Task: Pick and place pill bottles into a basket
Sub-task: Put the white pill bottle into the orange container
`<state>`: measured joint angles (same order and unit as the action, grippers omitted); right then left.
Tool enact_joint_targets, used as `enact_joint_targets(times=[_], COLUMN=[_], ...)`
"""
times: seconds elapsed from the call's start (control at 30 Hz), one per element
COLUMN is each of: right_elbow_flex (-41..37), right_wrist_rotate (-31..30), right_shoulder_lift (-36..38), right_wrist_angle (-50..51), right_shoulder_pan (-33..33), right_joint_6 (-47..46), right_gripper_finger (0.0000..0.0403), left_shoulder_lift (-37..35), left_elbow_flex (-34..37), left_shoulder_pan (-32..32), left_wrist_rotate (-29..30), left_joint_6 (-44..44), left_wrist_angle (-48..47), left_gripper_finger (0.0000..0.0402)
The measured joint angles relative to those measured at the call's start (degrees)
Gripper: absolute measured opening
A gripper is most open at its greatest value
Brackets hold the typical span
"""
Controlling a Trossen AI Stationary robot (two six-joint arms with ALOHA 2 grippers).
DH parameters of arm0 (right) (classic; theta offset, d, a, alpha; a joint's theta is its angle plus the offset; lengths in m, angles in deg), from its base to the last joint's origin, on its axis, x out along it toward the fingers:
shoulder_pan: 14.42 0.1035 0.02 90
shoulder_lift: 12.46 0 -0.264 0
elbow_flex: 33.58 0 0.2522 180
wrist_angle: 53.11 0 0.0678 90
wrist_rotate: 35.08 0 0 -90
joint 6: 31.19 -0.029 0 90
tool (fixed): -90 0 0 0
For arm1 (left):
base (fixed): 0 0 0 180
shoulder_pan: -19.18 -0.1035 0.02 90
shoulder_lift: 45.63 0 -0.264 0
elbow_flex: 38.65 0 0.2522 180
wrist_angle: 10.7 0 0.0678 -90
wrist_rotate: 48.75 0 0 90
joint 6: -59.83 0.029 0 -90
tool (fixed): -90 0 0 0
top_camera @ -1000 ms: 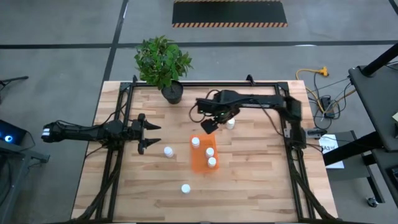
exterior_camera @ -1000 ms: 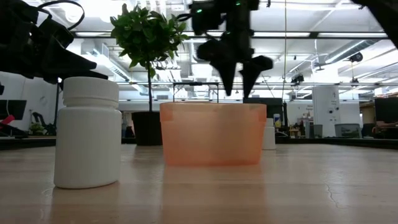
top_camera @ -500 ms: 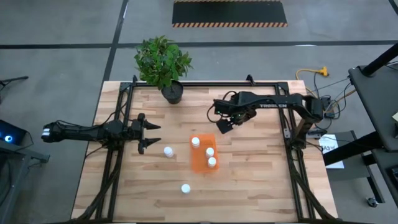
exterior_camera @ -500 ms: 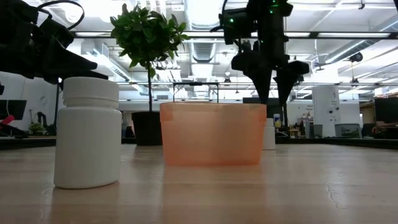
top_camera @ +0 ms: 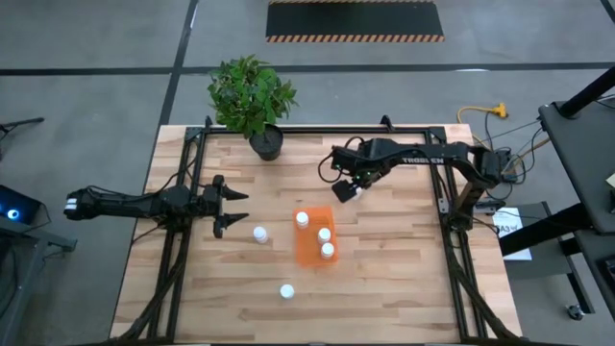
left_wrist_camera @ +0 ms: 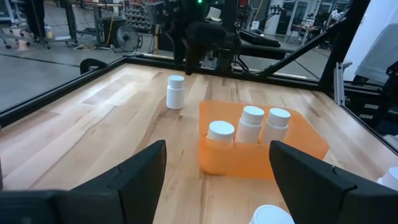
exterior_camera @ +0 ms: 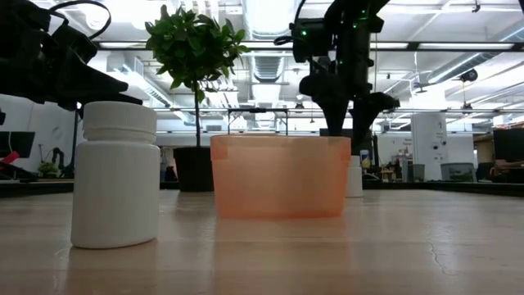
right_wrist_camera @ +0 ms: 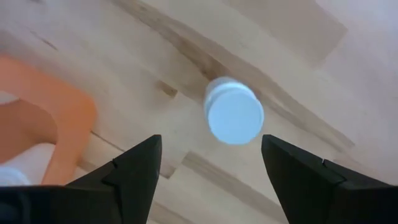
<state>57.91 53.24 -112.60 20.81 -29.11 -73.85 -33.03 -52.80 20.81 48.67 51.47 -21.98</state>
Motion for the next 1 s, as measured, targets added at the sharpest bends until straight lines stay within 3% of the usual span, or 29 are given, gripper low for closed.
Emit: enact_joint_targets(times=[1.0], right_elbow_flex=[-7.7], right_wrist_rotate=[0.0], right_shoulder_lift=[-0.1], right_wrist_angle=[-7.8], right_shoulder_pan=[-1.7], right_joint_6=[3.9], right_gripper_finger=[0.0246], left_shoulder_lift=[0.0], left_elbow_flex=[0.0], left_shoulder_pan=[0.0], left_wrist_rotate=[0.0], left_joint_6=[0.0], left_wrist_angle=[0.0], left_gripper_finger=[0.0267])
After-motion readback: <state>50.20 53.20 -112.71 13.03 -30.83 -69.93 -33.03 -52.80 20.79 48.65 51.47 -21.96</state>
